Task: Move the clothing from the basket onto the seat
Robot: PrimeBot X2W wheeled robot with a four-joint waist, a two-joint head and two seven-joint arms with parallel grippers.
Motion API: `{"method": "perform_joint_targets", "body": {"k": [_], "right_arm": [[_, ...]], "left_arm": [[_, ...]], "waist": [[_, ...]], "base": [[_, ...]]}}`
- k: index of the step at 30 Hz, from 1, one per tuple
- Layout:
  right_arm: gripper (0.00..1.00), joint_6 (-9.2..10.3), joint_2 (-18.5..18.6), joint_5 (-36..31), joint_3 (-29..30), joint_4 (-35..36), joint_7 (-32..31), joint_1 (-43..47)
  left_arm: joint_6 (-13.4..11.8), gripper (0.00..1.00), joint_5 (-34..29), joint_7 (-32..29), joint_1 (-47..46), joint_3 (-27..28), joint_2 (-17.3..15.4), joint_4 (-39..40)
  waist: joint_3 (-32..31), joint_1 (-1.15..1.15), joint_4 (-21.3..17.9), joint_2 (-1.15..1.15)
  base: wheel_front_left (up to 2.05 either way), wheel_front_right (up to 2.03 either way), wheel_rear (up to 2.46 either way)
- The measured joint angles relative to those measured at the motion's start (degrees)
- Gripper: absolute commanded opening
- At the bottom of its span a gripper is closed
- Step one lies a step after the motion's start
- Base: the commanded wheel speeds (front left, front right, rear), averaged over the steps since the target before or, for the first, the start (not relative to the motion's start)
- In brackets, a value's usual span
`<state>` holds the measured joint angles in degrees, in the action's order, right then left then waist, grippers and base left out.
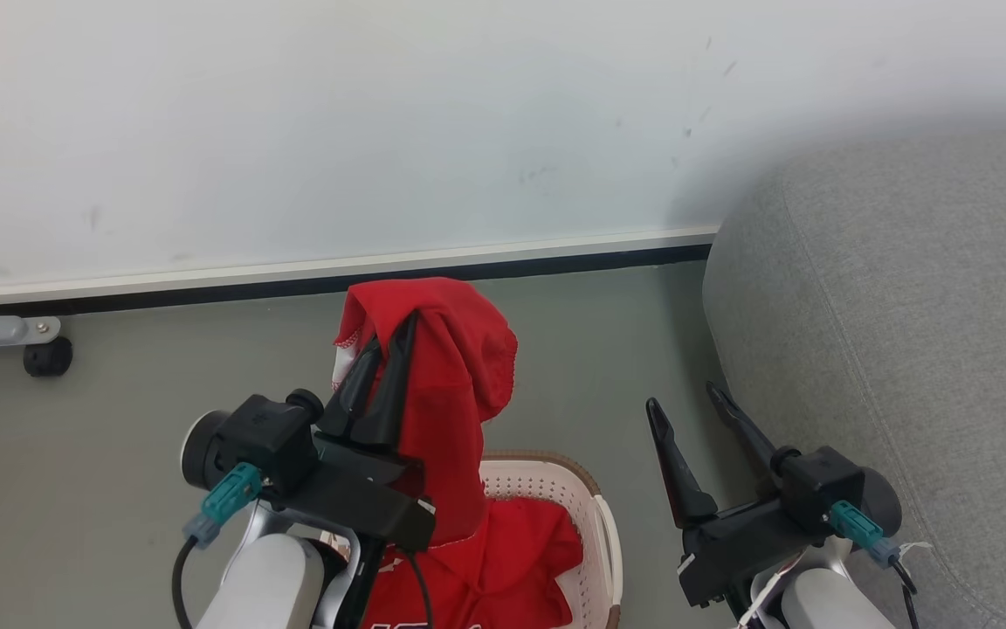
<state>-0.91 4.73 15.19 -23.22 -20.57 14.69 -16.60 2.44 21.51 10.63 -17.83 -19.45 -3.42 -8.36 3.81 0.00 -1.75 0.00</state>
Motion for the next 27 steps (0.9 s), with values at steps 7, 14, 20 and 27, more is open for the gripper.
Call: {"method": "perform_joint_targets", "body": {"k": [7, 14, 20, 27], "right_arm": [[1.00, -0.66, -0.3, 0.5, -1.1, 1.3, 0.0, 0.0], [1.00, -2.72, -0.9, 0.5, -6.4, 3.8, 0.0, -0.1], [1.00, -3.77, -1.2, 0.6, -12.0, 5.3, -0.8, -0.3], [1.00, -4.22, -1.1, 3.8, -20.3, 5.5, -2.1, -2.9]], "left_arm": [[-0.5, 0.00, 0.0, -1.3, 0.4, -0.4, 0.0, 0.4], [-0.9, 0.00, 0.0, -2.1, 0.6, -0.6, 0.0, 1.1], [-0.9, 0.00, 0.0, -2.8, 0.6, -1.4, 0.0, 1.3], [-1.0, 0.00, 0.0, -3.9, 0.6, -2.3, 0.1, 1.9]], "waist": [[-0.4, 0.00, 0.4, 0.00], [-0.9, 0.00, 1.0, 0.00], [-1.1, 0.00, 1.7, 0.00], [-0.9, 0.00, 2.6, 0.00]], "base": [[0.00, 0.00, 0.00], [0.00, 0.00, 0.00], [0.00, 0.00, 0.00], [0.00, 0.00, 0.00]]}}
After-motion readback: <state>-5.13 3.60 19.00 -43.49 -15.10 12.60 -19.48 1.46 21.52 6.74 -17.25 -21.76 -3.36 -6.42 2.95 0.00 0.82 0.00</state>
